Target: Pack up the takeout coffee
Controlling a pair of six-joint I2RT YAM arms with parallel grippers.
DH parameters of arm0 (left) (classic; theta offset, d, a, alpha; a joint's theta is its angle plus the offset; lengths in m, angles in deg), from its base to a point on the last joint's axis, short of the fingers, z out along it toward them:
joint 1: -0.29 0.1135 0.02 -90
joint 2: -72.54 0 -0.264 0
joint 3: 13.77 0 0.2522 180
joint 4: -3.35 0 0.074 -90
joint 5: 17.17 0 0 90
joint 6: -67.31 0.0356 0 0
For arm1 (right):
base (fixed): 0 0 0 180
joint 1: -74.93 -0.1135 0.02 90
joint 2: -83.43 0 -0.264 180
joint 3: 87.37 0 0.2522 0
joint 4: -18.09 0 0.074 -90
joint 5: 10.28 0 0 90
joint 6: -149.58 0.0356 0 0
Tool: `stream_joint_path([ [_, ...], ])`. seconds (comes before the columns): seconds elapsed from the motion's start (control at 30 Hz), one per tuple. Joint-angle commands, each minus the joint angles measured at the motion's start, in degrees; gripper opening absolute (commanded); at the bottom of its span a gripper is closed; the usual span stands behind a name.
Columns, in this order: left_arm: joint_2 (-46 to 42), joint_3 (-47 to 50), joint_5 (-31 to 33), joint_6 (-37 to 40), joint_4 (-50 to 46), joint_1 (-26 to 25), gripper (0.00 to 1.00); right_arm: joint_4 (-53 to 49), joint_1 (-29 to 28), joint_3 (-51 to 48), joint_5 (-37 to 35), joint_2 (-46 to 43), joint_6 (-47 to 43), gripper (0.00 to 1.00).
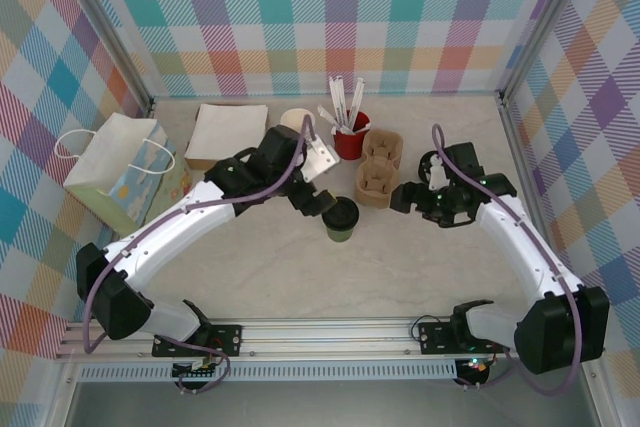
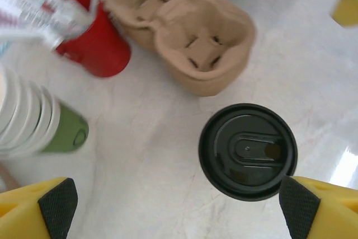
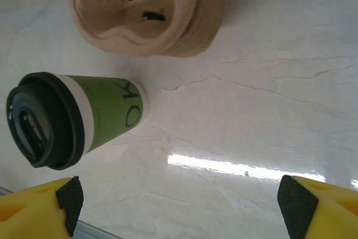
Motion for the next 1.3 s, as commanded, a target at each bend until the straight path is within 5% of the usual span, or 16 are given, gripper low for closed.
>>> stream_joint_path([
  [0.0,-0.6,-1.0,4.1,-16.7,-3.1,2.1,0.93,2.0,-2.6,2.9,2.5,2.3,1.4,0.91],
  [0.33,2.3,6.6,-11.6,-35.3,0.4,6.9,0.87,2.7,-11.5,9.9,0.5,12.4,3.7,0.87],
  [0.53,5.5,9.3,-19.1,-38.4,3.5,7.0,0.81,2.0,-13.6,12.5,0.5,16.7,4.4,0.84],
  [1.27,11.0,10.4,-24.3,-38.0,2.4,7.0,0.73,-0.1,-15.2,13.3,0.5,22.1,4.7,0.72],
])
